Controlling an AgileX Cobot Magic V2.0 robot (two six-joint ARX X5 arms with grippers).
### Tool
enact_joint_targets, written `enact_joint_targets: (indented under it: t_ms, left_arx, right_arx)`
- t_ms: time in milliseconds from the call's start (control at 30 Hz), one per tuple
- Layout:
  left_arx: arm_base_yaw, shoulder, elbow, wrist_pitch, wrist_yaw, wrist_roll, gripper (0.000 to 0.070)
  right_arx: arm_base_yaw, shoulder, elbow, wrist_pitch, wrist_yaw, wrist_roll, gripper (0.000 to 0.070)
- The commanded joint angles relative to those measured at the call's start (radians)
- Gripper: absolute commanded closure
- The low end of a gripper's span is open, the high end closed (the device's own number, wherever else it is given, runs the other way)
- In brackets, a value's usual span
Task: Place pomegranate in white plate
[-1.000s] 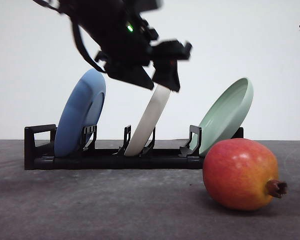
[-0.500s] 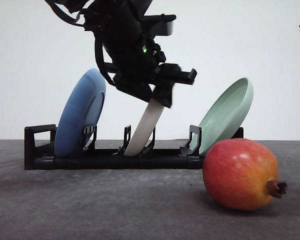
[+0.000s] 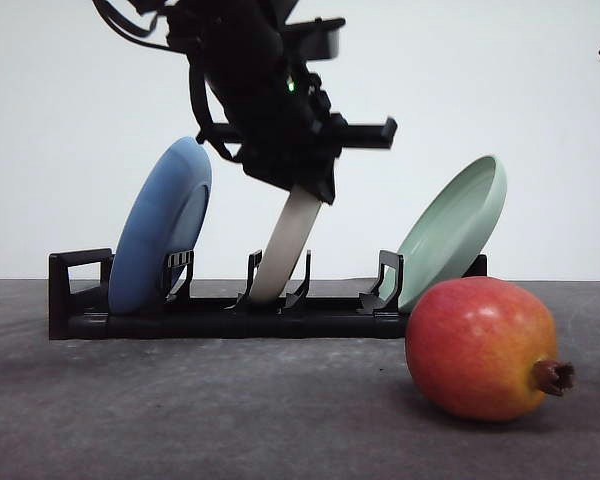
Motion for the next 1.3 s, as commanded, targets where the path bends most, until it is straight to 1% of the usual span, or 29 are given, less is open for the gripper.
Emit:
enact_joint_targets:
  t_ms: [0,67,133,267,433,533,700,767,1033,1167,1233,1267]
  left_arx:
    - [-0.01,-0.019,0.03,0.011,-0.004,-0.013,0.07]
    - [-0.011,-0.041,0.03,0.006,-0.003,-0.018,0.07]
    - [-0.01,-0.065,0.03,0.001,0.009,-0.039,0.07]
    - [-0.006,-0.117,0.03,-0.012,0.09,-0.097,0.07]
    - [-0.006,-0.197,0.03,-0.027,0.127,-0.149,0.0698]
    - [-0.009,-0.257,0.03,-0.088,0.128,-0.18,0.0698]
    - [-0.017,-0.352,0.018,-0.262,0.18,-0.237,0.0698]
    - [-0.033,-0.396,-0.015,-0.287,0.184,-0.246,0.0698]
    - [-0.119,-0.62,-0.263,-0.267,0.171,-0.274,0.0698]
    - [-0.163,-0.735,-0.376,-0.272,0.144,-0.307,0.0698]
    - [-0.183,-0.791,-0.417,-0.276,0.131,-0.306,0.0698]
    - [-0.192,-0.814,-0.43,-0.28,0.127,-0.289,0.0698]
  right_arx:
    - [0.004,0.003,0.018,0.009,-0.001,0.01,0.0272]
    - [0.004,0.003,0.018,0.009,-0.001,0.011,0.0273]
    - [0.004,0.003,0.018,0.009,-0.001,0.011,0.0272]
    - [0.005,0.003,0.018,0.009,-0.001,0.011,0.0273]
    - [0.005,0.003,0.018,0.009,-0.001,0.011,0.0273]
    - [0.005,0.003,0.018,0.009,-0.001,0.011,0.0272]
    - [0.005,0.003,0.018,0.009,-0.001,0.011,0.0272]
    - [0.005,0.003,0.018,0.009,-0.001,0.011,0.0273]
    - [0.005,0.003,0.018,0.009,-0.001,0.011,0.0272]
    - [0.005,0.003,0.018,0.009,-0.001,0.011,0.0273]
    - [0.005,0.003,0.018,0.009,-0.001,0.011,0.0273]
    - [0.005,0.003,0.018,0.009,-0.001,0.011,0.0273]
